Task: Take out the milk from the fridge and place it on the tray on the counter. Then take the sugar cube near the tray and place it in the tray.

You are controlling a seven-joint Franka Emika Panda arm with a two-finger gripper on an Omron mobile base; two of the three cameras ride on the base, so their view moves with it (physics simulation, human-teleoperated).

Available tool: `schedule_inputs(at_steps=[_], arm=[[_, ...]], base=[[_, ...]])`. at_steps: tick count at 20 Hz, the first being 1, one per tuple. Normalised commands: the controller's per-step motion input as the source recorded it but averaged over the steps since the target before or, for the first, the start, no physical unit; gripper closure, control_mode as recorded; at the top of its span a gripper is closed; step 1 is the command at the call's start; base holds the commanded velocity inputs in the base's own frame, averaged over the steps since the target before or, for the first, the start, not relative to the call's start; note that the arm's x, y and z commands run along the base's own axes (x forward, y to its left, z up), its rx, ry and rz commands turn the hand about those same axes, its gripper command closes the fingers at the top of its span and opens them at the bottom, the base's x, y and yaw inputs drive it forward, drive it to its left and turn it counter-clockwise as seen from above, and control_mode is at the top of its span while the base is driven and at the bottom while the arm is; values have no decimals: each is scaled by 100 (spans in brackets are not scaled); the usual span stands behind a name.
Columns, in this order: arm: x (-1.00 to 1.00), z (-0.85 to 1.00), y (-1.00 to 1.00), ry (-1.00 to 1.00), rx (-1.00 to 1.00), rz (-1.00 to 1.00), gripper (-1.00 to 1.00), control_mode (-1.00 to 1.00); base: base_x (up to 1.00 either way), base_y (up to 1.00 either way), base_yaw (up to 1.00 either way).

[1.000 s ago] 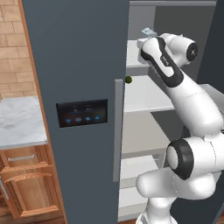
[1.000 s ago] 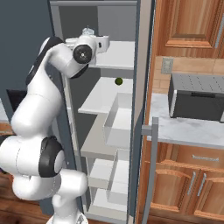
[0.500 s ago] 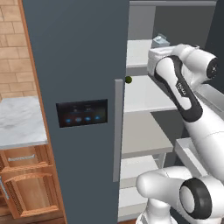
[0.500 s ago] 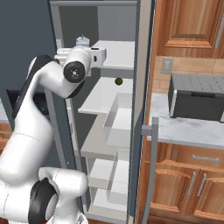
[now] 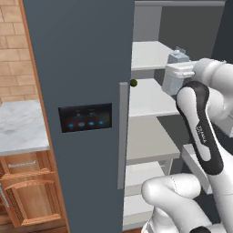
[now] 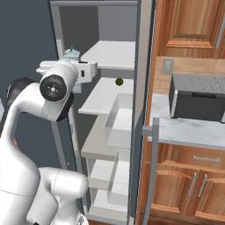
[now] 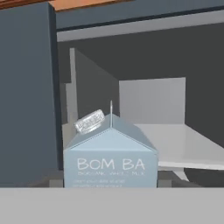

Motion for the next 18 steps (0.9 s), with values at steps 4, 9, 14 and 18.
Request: schedule_inputs(at_steps=[4,9,14,18], arm=[[-79,-62,10,1,0,-4,100,-100],[-50,-48,16,11,0,-1,100,-100],[-3,-12,17,15,0,0,100,-100],[0,-12,14,22,0,0,100,-100]], base=[[0,0,0],[0,0,0],[0,0,0],[0,0,0]])
